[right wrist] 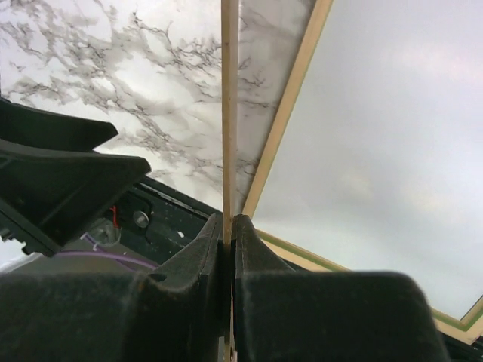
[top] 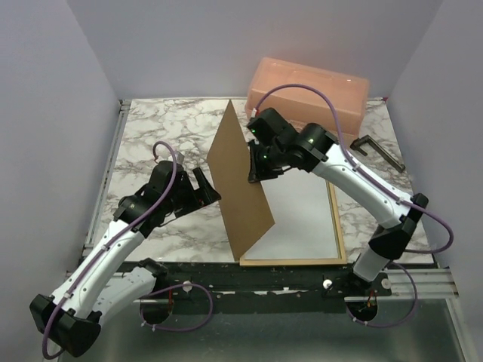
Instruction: Put the photo into the frame
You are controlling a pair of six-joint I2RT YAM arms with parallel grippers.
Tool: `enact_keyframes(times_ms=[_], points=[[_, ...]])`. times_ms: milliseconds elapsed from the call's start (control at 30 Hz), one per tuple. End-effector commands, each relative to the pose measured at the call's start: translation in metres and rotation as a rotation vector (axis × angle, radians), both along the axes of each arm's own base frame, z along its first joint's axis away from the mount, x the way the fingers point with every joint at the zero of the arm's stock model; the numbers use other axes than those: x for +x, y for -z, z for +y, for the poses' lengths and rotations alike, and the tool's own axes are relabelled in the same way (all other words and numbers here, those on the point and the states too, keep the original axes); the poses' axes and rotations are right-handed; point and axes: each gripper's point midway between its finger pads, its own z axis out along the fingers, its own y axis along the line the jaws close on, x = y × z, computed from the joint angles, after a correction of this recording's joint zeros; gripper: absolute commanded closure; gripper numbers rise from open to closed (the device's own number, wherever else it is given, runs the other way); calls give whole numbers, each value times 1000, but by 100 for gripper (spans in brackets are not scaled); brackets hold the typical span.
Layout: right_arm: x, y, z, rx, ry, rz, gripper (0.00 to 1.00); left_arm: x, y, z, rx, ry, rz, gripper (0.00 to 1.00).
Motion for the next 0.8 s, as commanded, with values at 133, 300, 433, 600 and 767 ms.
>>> enact_keyframes(times_ms=[133, 300, 433, 600, 767], points=[[-13, -6, 28, -222, 29, -113, 99, -11, -25, 12, -5, -16, -64, 12], [-23, 6, 43, -270, 12, -131, 99, -16, -42, 11, -42, -7, -100, 12], [-29, 12, 51, -285, -5, -137, 98, -19, -52, 10, -82, -10, -121, 9], [-28, 4, 53, -277, 5, -174, 97, -22, -64, 9, -121, -15, -150, 8], [-24, -10, 48, -258, 27, -214, 98, -24, -68, 10, -127, -15, -154, 8]])
